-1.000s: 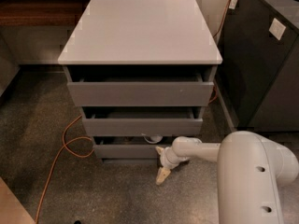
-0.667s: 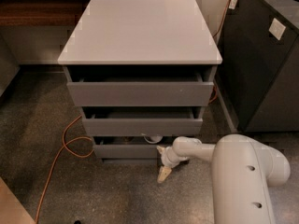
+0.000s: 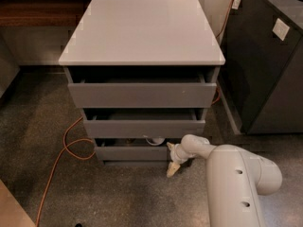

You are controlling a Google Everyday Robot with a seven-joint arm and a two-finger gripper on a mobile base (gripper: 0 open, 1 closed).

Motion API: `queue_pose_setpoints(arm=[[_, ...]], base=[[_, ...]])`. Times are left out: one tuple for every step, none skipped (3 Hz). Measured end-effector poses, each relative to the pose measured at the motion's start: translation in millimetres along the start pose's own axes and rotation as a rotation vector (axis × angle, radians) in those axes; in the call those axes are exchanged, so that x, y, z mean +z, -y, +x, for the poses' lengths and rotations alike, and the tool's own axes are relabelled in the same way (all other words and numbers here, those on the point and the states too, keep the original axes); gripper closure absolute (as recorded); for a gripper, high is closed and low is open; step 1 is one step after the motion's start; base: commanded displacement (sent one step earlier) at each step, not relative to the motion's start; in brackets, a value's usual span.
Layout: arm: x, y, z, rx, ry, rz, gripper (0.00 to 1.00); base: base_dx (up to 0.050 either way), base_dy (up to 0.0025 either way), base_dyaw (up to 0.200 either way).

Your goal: Pick rxbar blueberry from bottom drawer and place on counter

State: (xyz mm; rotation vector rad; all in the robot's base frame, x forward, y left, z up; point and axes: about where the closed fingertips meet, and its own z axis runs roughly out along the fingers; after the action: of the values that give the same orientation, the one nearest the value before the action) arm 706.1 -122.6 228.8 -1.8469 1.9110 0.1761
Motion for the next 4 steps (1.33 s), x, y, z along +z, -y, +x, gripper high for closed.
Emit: queue_pose_setpoints(arm=[[10,13,16,0.003,0.0,0.008,0.0],[25,31,27,0.006,0.021,0.024,0.0],[34,42,31,0.01,0.035,0.033,0.0],[44,50,38,0.025,0.031,0.038,0.18]], base=[[0.0,0.0,0.0],[0.0,0.0,0.0],[0.0,0.0,0.0],[0.0,0.0,0.0]])
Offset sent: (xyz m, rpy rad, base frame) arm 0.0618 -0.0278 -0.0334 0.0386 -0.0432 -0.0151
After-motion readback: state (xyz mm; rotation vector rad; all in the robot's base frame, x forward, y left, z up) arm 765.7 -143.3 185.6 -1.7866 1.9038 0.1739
